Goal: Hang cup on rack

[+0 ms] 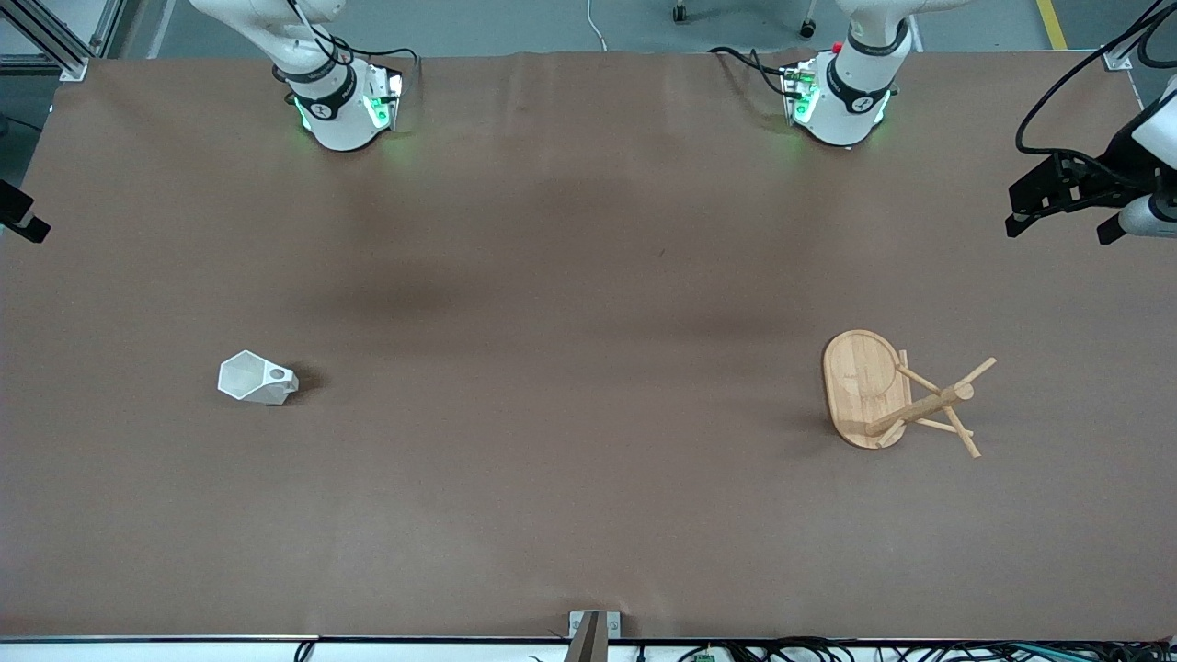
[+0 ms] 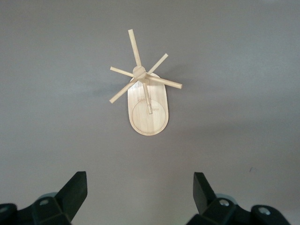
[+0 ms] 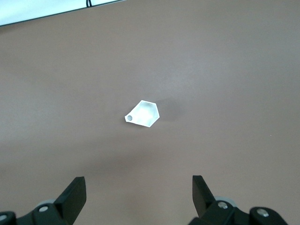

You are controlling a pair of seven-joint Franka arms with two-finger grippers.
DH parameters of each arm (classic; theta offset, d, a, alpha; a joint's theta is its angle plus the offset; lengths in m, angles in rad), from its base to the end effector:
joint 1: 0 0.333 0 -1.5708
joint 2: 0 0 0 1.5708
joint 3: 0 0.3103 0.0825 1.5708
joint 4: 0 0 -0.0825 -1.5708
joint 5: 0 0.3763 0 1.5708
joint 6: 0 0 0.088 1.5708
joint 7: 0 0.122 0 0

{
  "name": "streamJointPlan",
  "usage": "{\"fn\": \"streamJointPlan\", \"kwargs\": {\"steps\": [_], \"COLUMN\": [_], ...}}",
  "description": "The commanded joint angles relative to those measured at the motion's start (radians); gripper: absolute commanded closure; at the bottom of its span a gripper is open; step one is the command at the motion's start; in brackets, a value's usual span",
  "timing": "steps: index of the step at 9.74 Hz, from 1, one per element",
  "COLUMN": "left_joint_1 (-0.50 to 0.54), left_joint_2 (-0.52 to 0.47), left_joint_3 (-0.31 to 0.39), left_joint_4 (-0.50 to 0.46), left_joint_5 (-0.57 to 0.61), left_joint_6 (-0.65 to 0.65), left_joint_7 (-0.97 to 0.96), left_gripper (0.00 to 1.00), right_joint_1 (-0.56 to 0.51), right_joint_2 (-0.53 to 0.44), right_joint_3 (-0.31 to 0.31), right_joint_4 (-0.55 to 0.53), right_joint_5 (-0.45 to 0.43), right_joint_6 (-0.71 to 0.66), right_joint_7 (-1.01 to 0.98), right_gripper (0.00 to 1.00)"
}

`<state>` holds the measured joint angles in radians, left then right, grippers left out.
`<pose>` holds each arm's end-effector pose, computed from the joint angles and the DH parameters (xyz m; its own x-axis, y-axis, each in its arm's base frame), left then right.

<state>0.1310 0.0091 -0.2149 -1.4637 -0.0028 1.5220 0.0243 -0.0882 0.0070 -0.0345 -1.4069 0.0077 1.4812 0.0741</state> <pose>0.5437 -0.0455 0.6440 0.9929 -0.1079 0.0495 -0.1082 -0.9941 0.0035 0.5355 -0.0650 0.6672 0.9786 -0.1946 0.0665 -0.1942 -0.9809 -0.0123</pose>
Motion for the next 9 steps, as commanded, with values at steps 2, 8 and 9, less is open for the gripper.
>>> {"fn": "streamJointPlan", "kwargs": {"steps": [2, 8, 9], "left_joint_1": [-0.001, -0.010, -0.013], "left_joint_2": [0.017, 0.020, 0.020], "left_joint_3": [-0.004, -0.006, -0.008], "left_joint_4": [-0.017, -0.017, -0.017], "left_joint_5": [0.010, 0.006, 0.007], "left_joint_6": [0.001, 0.001, 0.001], "left_joint_7": [0.005, -0.003, -0.004], "left_gripper": [0.00, 0.00, 0.00], "right_joint_1": [-0.001, -0.004, -0.004], "right_joint_2": [-0.010, -0.008, -0.008], "right_joint_3": [0.001, 0.001, -0.001], "right_joint_4": [-0.012, -0.011, -0.011], "right_joint_5": [-0.003, -0.003, -0.003], "right_joint_6": [0.001, 0.005, 0.005], "right_joint_7": [0.015, 0.015, 0.015], "right_gripper": [0.00, 0.00, 0.00]}}
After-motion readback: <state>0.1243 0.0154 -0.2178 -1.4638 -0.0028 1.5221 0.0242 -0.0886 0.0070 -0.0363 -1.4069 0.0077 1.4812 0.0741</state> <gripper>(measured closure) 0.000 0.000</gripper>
